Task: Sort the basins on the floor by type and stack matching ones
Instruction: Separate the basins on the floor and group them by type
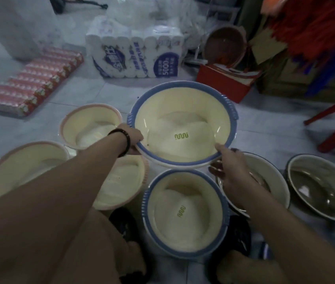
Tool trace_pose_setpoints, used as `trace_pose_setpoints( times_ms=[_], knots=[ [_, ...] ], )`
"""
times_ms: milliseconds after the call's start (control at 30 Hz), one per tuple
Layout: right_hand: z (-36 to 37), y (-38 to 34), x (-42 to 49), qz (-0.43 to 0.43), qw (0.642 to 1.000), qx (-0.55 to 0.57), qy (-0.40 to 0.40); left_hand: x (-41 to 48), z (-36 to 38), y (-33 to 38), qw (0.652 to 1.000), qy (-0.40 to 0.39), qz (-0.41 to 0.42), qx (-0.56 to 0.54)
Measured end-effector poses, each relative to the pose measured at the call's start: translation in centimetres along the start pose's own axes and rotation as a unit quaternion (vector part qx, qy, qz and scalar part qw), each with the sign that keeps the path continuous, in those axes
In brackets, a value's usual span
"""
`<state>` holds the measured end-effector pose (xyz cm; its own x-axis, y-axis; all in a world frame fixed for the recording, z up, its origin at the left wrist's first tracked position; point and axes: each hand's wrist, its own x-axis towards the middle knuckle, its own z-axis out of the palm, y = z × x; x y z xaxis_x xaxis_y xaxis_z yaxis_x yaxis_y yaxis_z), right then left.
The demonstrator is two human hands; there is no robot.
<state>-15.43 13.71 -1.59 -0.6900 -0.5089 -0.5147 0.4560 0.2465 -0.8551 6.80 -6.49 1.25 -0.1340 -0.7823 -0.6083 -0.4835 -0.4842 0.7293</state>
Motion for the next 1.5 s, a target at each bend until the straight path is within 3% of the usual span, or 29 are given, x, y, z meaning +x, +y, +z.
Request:
trace_pose_setpoints(
  times_ms=[200,300,433,667,800,933,1167,1267,1367,1433,1500],
  knots=[
    [-8.7,3.7,0.3,-0.039,0.991,-0.085,0.091,-1.7,3.4,-7.7,0.992,-0.008,0.005,0.129],
    [-10.8,7.5,-0.9,-0.084,0.978,-0.176,0.08,-2.6,4.7,-13.5,0.986,0.013,0.056,0.157],
    [-12.9,11.8,-1.0,-0.093,0.958,-0.27,0.037,-3.8,5.5,-19.4,0.986,0.02,0.042,0.16],
    [-15.3,16.5,0.6,0.033,0.938,-0.344,0.006,-2.2,7.0,-22.0,0.976,-0.04,-0.015,0.215],
    [-14.7,17.0,1.5,0.076,0.938,-0.338,0.004,0.5,7.1,-24.1,0.961,-0.068,-0.003,0.268],
    [-14.1,17.8,2.4,0.121,0.929,-0.349,-0.009,0.6,8.2,-24.2,0.946,-0.075,-0.055,0.31],
    [-12.9,18.7,4.2,0.192,0.895,-0.401,-0.031,6.3,8.1,-27.5,0.917,-0.111,-0.071,0.378],
    [-11.2,17.9,3.7,0.169,0.852,-0.496,-0.002,8.9,7.9,-29.5,0.892,-0.122,-0.059,0.431],
    [-7.7,16.1,2.2,0.036,0.791,-0.611,0.02,4.8,6.6,-22.9,0.851,-0.161,-0.015,0.499],
    [-4.1,15.1,1.3,-0.056,0.788,-0.613,-0.019,0.8,4.7,-16.3,0.816,-0.208,0.008,0.54],
    [0.4,14.9,-0.1,-0.08,0.827,-0.547,-0.105,-1.6,1.9,-11.0,0.83,-0.21,0.015,0.516]
  ],
)
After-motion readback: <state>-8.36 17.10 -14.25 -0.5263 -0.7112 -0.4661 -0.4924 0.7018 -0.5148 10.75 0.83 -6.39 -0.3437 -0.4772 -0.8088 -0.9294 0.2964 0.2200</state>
